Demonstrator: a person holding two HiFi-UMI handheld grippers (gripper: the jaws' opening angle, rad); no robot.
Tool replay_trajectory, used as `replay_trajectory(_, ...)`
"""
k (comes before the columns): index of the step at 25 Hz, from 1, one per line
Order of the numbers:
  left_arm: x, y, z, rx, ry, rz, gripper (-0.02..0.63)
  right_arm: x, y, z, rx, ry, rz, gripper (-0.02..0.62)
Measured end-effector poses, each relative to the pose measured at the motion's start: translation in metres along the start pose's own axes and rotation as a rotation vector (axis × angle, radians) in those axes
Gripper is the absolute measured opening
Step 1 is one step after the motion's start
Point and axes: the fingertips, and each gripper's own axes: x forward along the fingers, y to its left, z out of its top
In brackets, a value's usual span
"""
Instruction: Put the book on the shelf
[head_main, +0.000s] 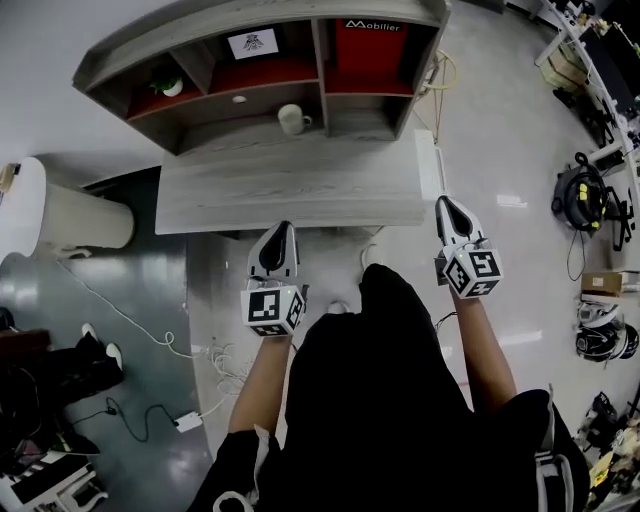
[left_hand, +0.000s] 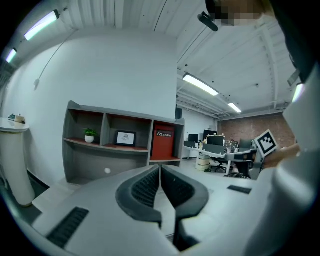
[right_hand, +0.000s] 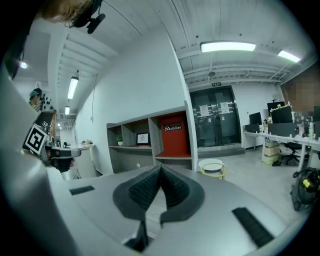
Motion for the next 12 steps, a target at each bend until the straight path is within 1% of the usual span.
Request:
replay_trajectory(3, -0.029, 0.004, -0.011, -0.012, -0.006, -0.007, 0.018, -0.024, 0.025, -0.006, -0.005, -0.007, -0.013, 0.0)
replay_trajectory(7, -0.06, 0.014, -0.026, -0.036, -0.005, -0.011, 0.018, -0.049, 0.05, -0.027, -0.004, 0.023, -0.028, 0.0)
replay_trajectory(10, -0.08, 0.02, -0.029, -0.045, -0.02, -0.003, 0.018, -0.065, 0.053, -0.03, -0.007, 0.027, -0.035, 0.0)
replay_trajectory(12, -0.088, 0.02, -0.031, -0.077, -0.033, -0.007, 0.018, -0.074, 0.048, -0.026, -0.019, 0.023, -0.05, 0.0)
